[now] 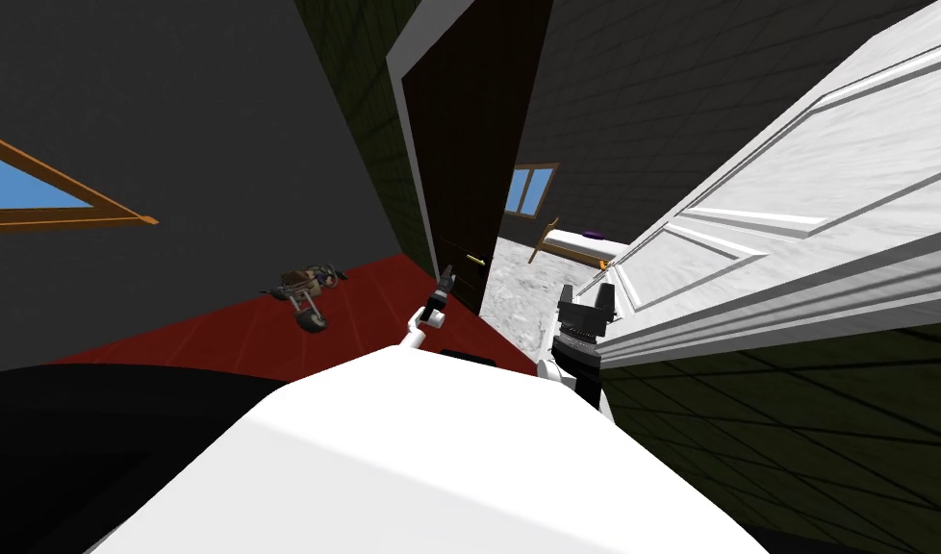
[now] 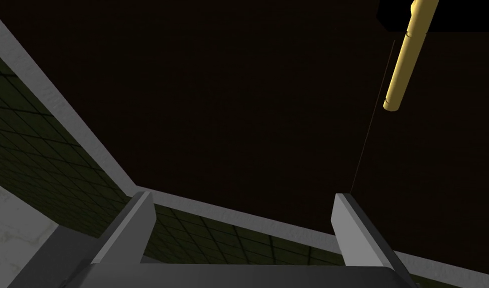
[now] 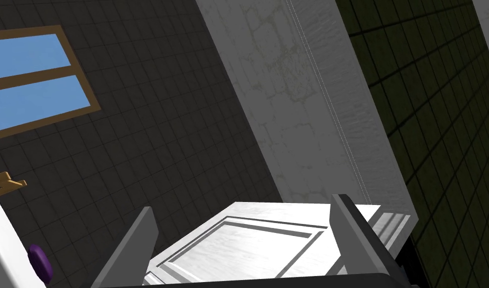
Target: Push the door open
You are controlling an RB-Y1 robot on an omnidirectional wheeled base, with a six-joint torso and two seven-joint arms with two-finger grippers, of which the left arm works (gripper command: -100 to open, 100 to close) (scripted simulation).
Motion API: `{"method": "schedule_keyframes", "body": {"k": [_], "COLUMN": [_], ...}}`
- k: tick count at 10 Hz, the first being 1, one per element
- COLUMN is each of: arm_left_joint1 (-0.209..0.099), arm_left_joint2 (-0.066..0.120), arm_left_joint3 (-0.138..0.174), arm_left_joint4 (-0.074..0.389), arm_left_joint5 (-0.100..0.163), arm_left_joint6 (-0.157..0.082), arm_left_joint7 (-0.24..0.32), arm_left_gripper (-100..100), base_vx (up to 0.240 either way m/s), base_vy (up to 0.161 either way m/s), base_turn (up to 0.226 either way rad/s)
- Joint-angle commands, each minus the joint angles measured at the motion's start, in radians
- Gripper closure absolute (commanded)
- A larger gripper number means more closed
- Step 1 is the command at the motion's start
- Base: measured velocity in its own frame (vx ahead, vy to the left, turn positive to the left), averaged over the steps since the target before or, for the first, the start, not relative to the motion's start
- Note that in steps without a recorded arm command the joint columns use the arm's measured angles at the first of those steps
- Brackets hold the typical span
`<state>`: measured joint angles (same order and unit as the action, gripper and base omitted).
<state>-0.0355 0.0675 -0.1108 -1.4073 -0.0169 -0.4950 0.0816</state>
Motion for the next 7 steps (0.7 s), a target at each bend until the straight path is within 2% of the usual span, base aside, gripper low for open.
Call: {"method": "schedule_keyframes", "body": {"k": [1,7], "arm_left_joint1": [-0.025,-0.135], "arm_left_joint2": [0.0,-0.013], "arm_left_joint3": [-0.004,-0.026], "arm_left_joint4": [0.043,0.222], "arm_left_joint5": [-0.001,-0.011], "arm_left_joint6": [0.002,0.023], "arm_left_joint7": [0.004,0.015], "arm_left_gripper": [-100,-100], "base_vx": [0.051,0.07], "base_vy": [0.056,0.101], "base_turn": [-0.062,-0.093]}}
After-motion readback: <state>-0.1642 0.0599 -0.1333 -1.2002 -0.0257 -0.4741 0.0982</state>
